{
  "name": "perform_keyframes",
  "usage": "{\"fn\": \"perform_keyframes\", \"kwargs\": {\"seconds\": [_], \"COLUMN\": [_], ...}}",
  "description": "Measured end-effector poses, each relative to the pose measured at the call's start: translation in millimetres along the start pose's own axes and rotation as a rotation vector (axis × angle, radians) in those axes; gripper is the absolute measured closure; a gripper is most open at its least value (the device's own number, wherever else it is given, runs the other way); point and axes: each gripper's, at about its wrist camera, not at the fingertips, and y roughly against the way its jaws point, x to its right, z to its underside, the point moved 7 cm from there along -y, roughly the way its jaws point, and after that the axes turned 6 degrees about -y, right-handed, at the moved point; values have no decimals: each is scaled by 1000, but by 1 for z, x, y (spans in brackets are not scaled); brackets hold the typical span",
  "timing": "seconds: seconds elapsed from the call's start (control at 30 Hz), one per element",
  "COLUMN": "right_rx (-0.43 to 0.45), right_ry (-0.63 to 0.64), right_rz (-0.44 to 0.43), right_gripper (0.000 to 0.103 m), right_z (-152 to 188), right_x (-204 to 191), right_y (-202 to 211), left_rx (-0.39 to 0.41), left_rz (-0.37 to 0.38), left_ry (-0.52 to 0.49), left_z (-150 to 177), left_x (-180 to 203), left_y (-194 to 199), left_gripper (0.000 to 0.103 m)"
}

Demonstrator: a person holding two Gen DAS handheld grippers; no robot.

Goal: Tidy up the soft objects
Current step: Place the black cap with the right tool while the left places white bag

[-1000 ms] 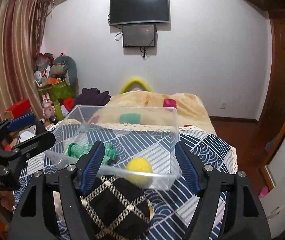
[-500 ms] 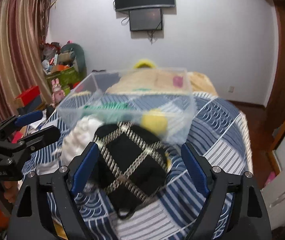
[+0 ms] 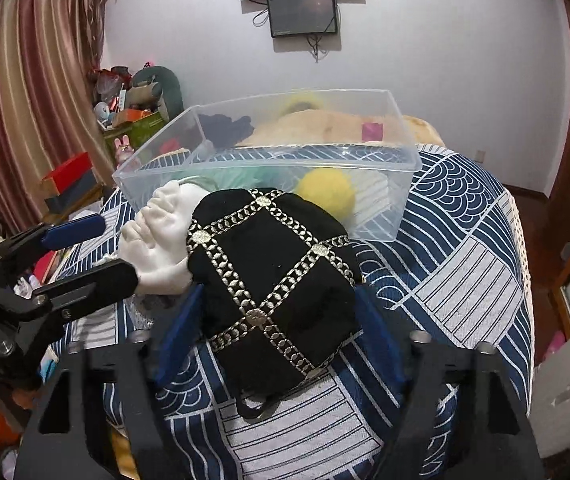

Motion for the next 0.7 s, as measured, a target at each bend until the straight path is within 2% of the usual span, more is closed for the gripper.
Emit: {"fn": "perform_keyframes", "kwargs": {"seconds": [0.1,0.23,0.27,0.33,0.43,0.7], "right_rx": [-6,12,22,38,64,138], "right_ry": [2,0,-4,-14,-22,-27], "right_rz": [-5,11,22,30,43,62], "right_gripper": [65,79,81,85,88,89], "right_z": [1,0,-1,-2,-5,-16], "right_x": [0,2,4,8,13,18], "right_y": [-1,2,5,9,16,39], "left_rx": [-7,-36,-39,-42,-56,-14], "left_rz": [23,49,55,63,65,55], "left_ry": [-8,-9,-8,-16,-29,-41], "left_z": [0,0,0,0,3,2], "left_x": [7,11,12,14,16,15], "left_y": [-6,-16,-19,-23,-29,-15], "left_gripper": [26,41,44,59,70,78]}}
